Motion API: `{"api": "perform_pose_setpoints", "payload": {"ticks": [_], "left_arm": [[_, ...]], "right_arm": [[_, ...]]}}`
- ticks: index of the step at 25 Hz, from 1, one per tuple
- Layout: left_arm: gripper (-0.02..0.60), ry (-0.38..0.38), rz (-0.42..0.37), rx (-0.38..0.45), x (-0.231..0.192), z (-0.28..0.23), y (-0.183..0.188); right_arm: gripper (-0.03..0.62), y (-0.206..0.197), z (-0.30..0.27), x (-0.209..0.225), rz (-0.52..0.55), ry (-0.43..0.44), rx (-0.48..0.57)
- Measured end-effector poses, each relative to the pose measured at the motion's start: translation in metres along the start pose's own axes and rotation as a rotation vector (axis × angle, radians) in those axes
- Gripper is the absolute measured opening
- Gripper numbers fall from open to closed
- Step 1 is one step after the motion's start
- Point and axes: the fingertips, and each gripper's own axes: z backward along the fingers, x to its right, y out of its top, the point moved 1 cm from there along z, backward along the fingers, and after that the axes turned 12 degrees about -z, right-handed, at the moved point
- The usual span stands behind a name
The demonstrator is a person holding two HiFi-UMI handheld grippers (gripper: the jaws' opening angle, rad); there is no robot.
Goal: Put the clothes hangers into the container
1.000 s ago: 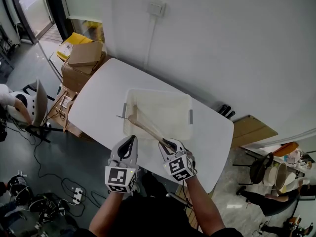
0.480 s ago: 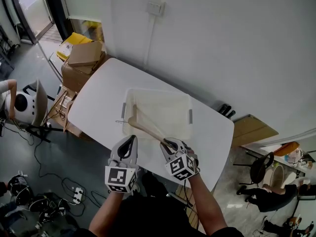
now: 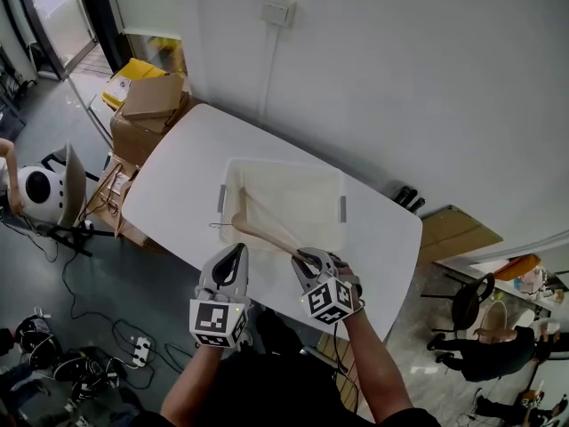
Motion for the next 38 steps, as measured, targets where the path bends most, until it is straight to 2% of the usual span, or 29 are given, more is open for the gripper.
{"api": "perform_pose_setpoints", "payload": {"ticks": [19,38], "left_arm": [[0.006,-0.009,0.0,-0.009,0.009,-0.01,-0.002],[0.006,-0.012,0.005,-0.016,0.011,-0.014,-0.005]], "right_arm": [[0.074,-0.022,-0.001,0.009,0.121,0.031,-0.059],[0.074,-0.03,-0.003,0.014,0.185,0.008,-0.095]]}}
